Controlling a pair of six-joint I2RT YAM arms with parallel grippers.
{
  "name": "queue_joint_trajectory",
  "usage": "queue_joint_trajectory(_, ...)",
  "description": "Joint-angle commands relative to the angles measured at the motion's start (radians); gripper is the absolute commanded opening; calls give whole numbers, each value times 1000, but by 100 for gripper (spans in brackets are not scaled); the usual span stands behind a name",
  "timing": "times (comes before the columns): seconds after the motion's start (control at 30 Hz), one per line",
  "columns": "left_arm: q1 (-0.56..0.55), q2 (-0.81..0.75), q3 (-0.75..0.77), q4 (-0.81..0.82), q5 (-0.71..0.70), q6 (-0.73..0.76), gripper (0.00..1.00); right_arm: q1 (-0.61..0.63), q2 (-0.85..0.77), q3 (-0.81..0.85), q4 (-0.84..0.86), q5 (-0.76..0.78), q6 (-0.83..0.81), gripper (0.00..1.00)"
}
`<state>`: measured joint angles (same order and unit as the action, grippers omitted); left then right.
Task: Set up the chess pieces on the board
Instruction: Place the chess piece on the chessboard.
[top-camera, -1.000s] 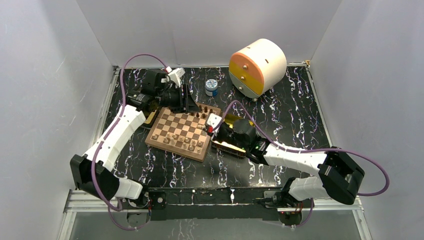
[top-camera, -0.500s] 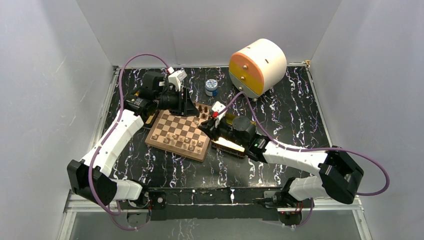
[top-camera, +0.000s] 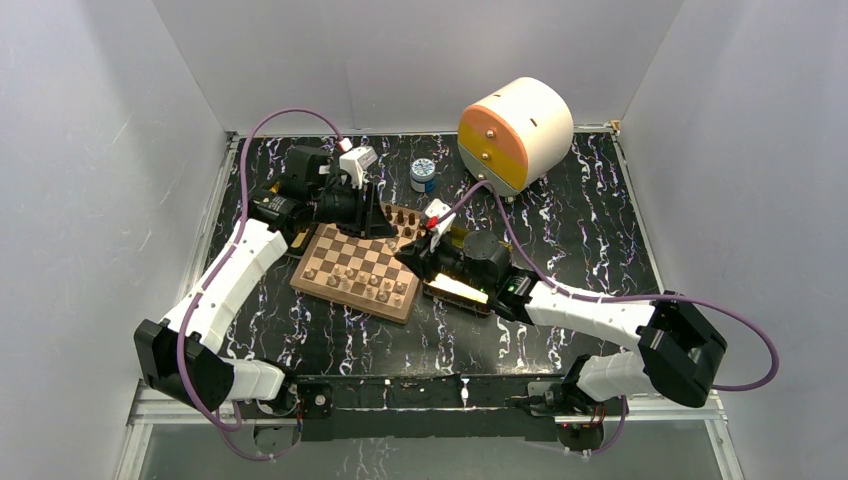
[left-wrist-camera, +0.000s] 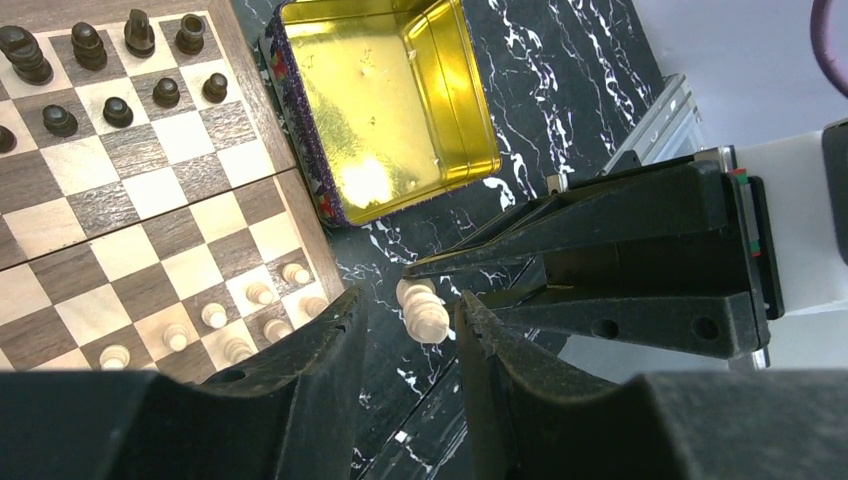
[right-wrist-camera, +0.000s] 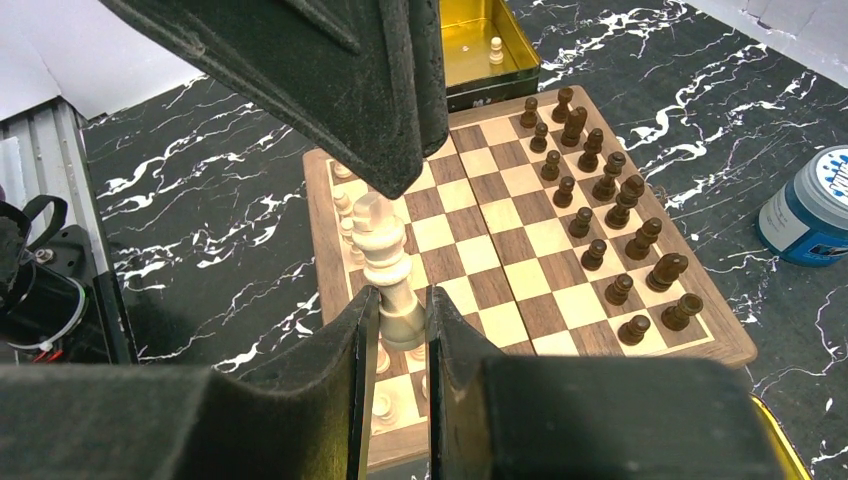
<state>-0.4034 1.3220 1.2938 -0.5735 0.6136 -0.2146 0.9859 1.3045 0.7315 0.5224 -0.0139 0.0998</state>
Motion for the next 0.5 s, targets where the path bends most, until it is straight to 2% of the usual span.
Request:
queue_joint_trajectory(0.0,-7,-25,2,-42,26,49,35,3,4,65,29,7,26,2)
queue_joint_trajectory(0.47,-27,-10,-12,-72,34,69,35,3,9,75,12,8,41,3)
